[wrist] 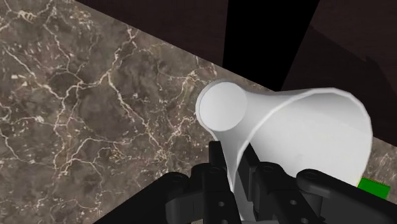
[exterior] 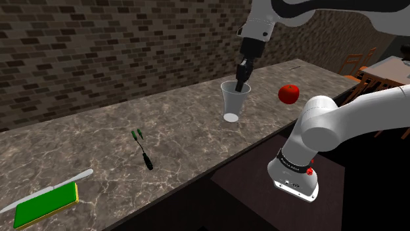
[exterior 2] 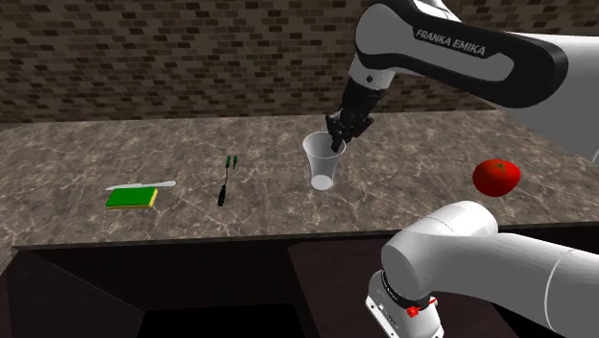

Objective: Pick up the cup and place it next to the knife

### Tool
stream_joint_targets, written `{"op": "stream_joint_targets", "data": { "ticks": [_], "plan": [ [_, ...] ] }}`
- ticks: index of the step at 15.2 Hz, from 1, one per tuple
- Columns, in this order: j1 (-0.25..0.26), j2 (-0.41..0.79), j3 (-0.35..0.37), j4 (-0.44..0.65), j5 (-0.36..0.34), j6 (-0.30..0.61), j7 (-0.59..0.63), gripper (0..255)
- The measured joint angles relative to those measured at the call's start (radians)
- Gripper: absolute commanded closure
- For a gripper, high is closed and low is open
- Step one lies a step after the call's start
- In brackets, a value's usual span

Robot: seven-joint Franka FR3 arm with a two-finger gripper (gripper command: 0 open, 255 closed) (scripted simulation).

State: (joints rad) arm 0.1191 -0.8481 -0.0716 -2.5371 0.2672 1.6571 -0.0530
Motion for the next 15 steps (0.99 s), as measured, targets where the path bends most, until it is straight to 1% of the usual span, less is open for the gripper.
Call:
{"op": "stream_joint_targets", "data": {
  "ticks": [7,11,15],
  "plan": [
    [0.004,0.012,-0.001,0.099,-0.001,-0.083,0.025,255],
    [0.032,0.072,0.059,0.142,0.045,-0.047,0.083,255],
    [0.063,0.167,0.140,0.196,0.097,0.019,0.154,255]
  ]
}}
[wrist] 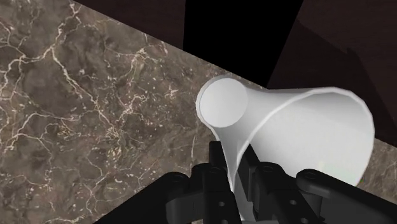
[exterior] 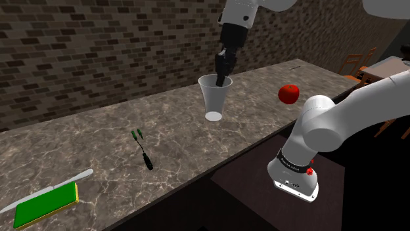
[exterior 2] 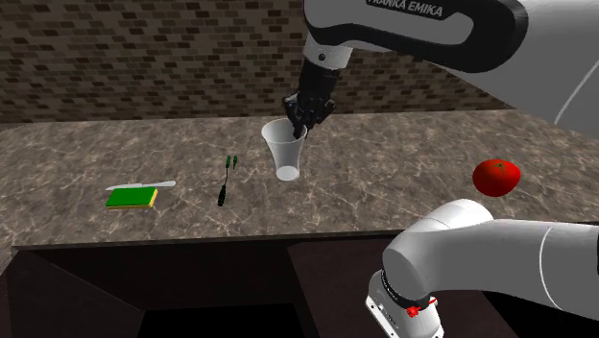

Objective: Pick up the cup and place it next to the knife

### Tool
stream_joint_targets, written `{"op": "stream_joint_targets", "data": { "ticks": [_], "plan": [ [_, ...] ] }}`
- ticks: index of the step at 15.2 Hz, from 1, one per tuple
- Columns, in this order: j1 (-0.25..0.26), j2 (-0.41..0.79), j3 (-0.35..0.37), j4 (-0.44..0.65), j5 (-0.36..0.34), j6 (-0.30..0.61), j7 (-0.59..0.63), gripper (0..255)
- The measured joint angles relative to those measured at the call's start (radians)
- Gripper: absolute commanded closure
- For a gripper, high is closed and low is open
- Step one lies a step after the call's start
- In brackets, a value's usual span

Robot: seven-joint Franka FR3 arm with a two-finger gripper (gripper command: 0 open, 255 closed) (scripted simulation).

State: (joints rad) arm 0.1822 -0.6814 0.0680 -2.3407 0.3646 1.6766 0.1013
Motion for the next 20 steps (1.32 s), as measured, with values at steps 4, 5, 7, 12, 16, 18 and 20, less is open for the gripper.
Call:
{"op": "stream_joint_targets", "data": {
  "ticks": [4,5,7,12,16,18,20],
  "plan": [
    [0.022,0.102,0.068,0.068,0.031,0.060,0.062,255],
    [0.026,0.129,0.084,0.091,0.036,0.070,0.078,255],
    [0.038,0.182,0.124,0.133,0.047,0.096,0.121,255],
    [0.055,0.336,0.205,0.265,0.043,0.153,0.211,255],
    [0.068,0.477,0.266,0.394,0.011,0.191,0.292,255],
    [0.077,0.543,0.291,0.463,-0.013,0.198,0.334,255],
    [0.091,0.613,0.319,0.535,-0.043,0.206,0.383,255]
  ]
}}
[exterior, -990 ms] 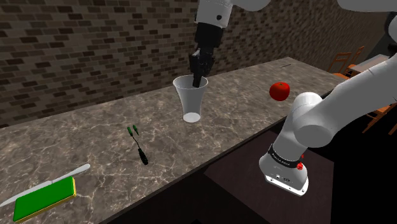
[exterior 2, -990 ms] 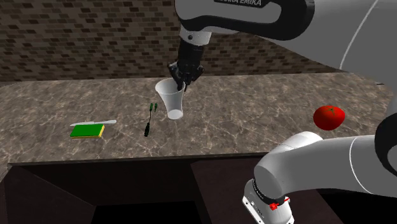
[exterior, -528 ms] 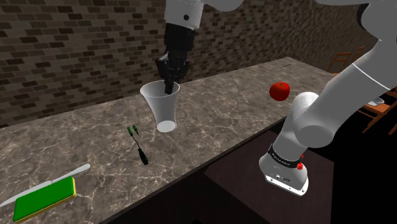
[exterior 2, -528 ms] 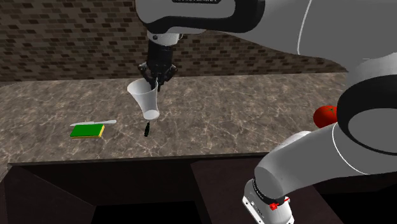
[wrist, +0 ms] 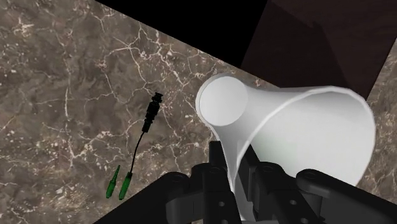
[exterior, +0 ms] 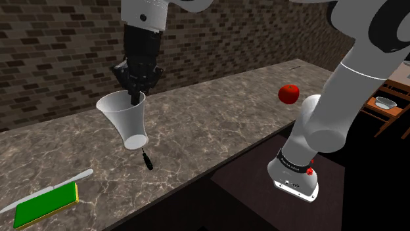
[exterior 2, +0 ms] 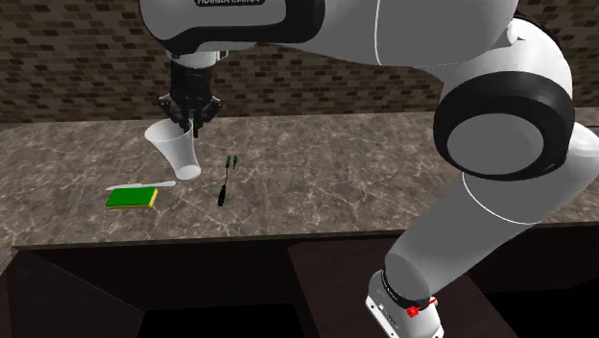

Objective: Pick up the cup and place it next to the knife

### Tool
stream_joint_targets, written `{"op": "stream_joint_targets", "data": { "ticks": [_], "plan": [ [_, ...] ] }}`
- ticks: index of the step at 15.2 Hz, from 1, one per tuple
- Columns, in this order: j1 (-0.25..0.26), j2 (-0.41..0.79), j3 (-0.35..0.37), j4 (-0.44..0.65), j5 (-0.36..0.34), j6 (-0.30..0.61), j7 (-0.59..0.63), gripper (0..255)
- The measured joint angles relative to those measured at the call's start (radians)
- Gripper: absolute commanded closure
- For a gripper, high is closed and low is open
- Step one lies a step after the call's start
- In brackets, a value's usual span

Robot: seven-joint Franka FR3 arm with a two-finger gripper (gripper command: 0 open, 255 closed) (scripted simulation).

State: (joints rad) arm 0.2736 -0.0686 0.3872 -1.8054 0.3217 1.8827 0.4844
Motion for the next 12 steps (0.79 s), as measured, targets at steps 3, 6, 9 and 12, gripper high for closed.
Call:
{"op": "stream_joint_targets", "data": {
  "ticks": [3,6,9,12],
  "plan": [
    [0.030,0.127,0.035,0.132,-0.061,0.006,0.077,255],
    [0.073,0.259,0.055,0.296,-0.133,-0.020,0.153,255],
    [0.131,0.399,0.063,0.466,-0.205,-0.048,0.216,255],
    [0.206,0.545,0.059,0.674,-0.273,-0.108,0.270,255]
  ]
}}
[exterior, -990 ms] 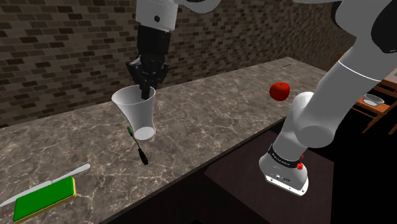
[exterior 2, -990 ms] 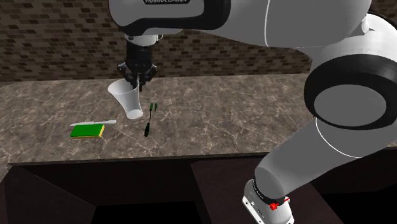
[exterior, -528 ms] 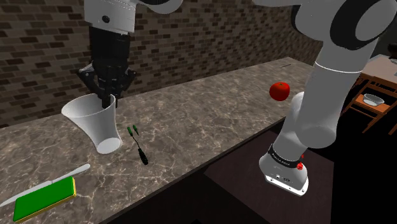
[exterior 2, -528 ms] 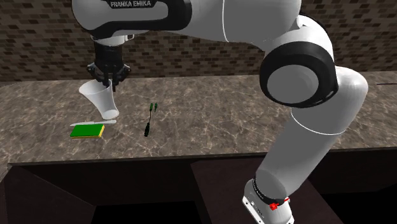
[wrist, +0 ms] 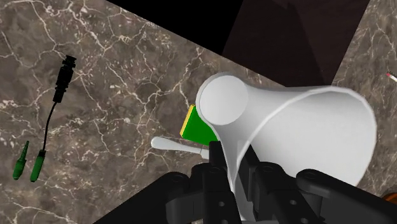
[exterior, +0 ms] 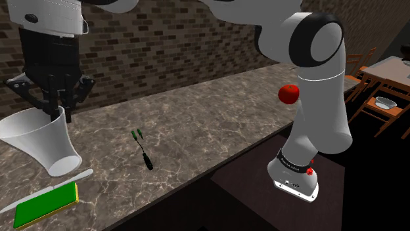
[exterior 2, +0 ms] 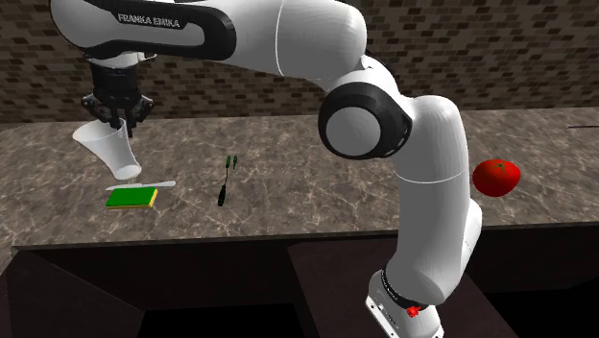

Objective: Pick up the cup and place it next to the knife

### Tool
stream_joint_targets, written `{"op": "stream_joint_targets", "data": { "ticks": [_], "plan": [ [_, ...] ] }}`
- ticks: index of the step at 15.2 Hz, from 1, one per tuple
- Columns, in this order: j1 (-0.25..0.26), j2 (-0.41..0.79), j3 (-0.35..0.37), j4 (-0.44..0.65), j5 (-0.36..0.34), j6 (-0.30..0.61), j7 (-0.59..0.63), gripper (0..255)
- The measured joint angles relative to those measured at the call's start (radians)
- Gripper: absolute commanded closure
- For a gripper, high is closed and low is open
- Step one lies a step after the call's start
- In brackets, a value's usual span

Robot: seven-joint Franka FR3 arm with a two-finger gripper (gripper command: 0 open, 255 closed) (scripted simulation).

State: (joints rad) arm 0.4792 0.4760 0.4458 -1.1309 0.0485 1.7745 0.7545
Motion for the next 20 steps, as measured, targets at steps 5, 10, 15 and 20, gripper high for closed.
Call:
{"op": "stream_joint_targets", "data": {
  "ticks": [5,10,15,20],
  "plan": [
    [0.010,0.027,-0.004,-0.018,-0.010,0.043,0.002,255],
    [-0.002,0.016,-0.004,-0.103,-0.003,0.116,-0.011,255],
    [-0.009,0.012,-0.004,-0.171,0.001,0.180,-0.022,255],
    [-0.017,0.008,-0.005,-0.246,0.007,0.248,-0.034,255]
  ]
}}
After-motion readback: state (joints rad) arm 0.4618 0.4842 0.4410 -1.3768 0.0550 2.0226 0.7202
